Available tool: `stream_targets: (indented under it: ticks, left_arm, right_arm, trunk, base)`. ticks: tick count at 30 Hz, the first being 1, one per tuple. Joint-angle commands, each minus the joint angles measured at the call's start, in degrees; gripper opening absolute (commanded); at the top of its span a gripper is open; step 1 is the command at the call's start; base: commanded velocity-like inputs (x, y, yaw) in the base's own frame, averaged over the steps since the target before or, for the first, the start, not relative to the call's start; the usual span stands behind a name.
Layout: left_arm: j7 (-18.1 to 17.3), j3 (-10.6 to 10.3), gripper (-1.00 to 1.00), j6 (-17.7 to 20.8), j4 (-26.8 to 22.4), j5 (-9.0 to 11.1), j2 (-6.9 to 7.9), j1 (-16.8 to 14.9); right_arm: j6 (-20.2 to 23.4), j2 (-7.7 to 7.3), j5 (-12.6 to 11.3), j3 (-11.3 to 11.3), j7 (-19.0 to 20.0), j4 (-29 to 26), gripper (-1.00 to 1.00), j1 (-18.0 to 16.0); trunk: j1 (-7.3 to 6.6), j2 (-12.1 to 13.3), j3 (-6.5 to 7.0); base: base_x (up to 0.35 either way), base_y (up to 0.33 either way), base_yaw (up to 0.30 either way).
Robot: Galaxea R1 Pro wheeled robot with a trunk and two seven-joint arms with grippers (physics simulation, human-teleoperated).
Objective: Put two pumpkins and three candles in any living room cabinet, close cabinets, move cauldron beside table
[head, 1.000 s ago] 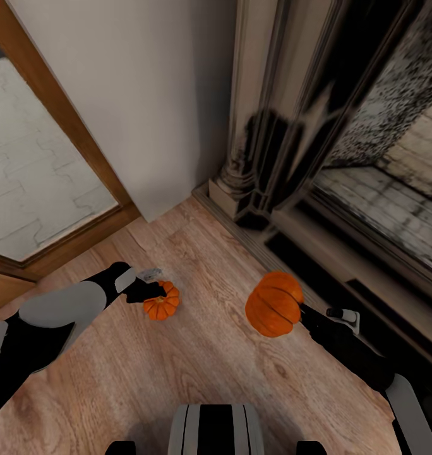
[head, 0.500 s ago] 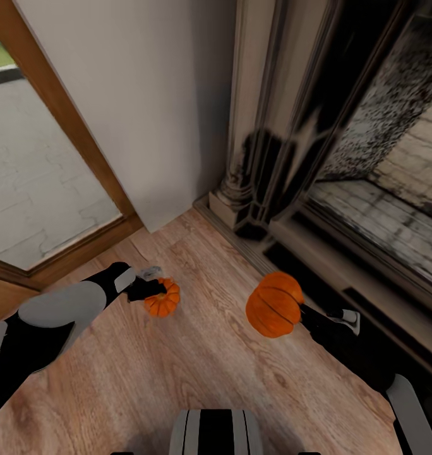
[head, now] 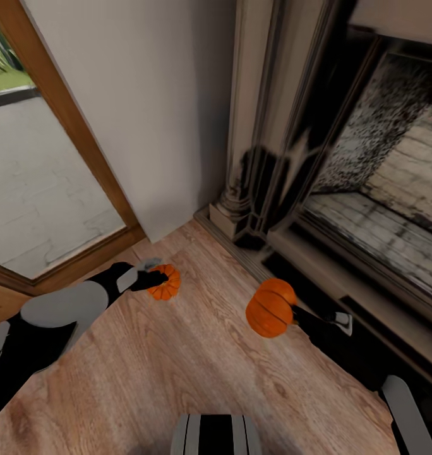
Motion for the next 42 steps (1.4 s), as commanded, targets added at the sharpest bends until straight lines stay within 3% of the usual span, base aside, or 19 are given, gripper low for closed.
stream_targets:
  ticks: [1,4,7,10,15,21,24,26,28,29,34,42]
  left_arm:
    - [-0.14,-0.76,-1.0,-0.5,-0.13,0.31,-0.17,-0.03]
    - [-0.09,-0.73,-1.0,-1.28,-0.15,0.39,-0.47,-0.03]
    - [-0.08,-0.68,-1.0,-1.47,-0.16,0.52,-0.66,-0.03]
    - [-0.1,-0.69,-1.0,-1.45,-0.22,0.54,-0.71,-0.03]
    - [-0.1,-0.63,-1.0,-1.38,-1.03,0.56,-0.53,-0.03]
    - [-0.1,-0.62,-1.0,-1.33,-1.36,0.56,-0.37,-0.03]
    - [-0.1,-0.63,-1.0,-1.18,-2.09,0.63,-0.46,-0.03]
    - [-0.1,-0.33,-1.0,-0.78,-4.01,0.89,-0.34,-0.03]
    - [-0.1,-0.12,-1.0,0.51,-4.74,1.95,-0.26,-0.03]
    - [-0.1,0.09,-1.0,3.36,-5.12,4.13,-0.23,-0.03]
    - [-0.11,0.13,-1.0,5.26,-5.28,4.25,0.88,-0.03]
    - [-0.16,0.05,-1.0,5.33,-5.79,4.25,0.93,-0.03]
  right_arm:
    - [0.46,0.02,-0.41,-0.02,-0.38,0.17,-1.0,-0.03]
    - [0.4,0.05,-0.39,0.06,-1.69,0.52,-1.0,-0.03]
    - [-0.95,0.11,0.4,0.15,-5.41,1.83,-1.0,-0.03]
    - [-5.42,0.13,2.26,0.28,-9.47,2.32,-1.0,-0.03]
    - [-8.12,0.23,6.41,0.53,-10.39,2.14,-1.0,-0.08]
    - [-8.74,0.45,7.55,2.36,-9.58,1.8,-1.0,-0.08]
    - [-8.71,0.48,7.47,2.55,-4.14,0.61,-1.0,-0.05]
    - [-8.46,0.51,7.46,2.72,-2.5,0.29,-1.0,-0.05]
    - [-8.25,0.55,7.46,2.78,-2.06,0.19,-1.0,-0.06]
    - [-8.13,0.51,7.46,2.81,-1.81,0.09,-1.0,-0.06]
    - [-8.12,0.44,7.25,2.73,-0.07,0.37,-1.0,-0.03]
    - [-8.17,0.23,7.28,2.82,0.25,0.42,-1.0,-0.03]
  trunk:
    - [-0.03,0.0,0.19]
    - [-0.11,0.04,0.85]
    - [-0.18,0.08,1.52]
    - [-0.26,0.12,2.18]
    - [-0.39,0.19,3.29]
    - [-0.54,0.27,4.62]
    - [-0.62,0.31,5.29]
    - [-0.67,0.34,5.73]
    - [-0.72,0.37,6.17]
    - [-0.75,0.38,6.39]
    - [-0.88,0.45,7.5]
    - [-0.96,0.49,8.68]
  base:
    - [0.0,0.0,0.0]
    - [0.0,0.0,0.0]
    - [0.0,0.0,0.0]
    - [0.0,0.0,0.0]
    - [-0.116,0.0,0.0]
    - [-0.314,0.0,0.0]
    - [-0.335,0.0,0.0]
    - [-0.337,0.0,0.0]
    - [-0.337,0.0,0.0]
    - [-0.337,0.0,0.0]
    - [-0.337,0.0,0.0]
    - [-0.137,0.0,0.0]
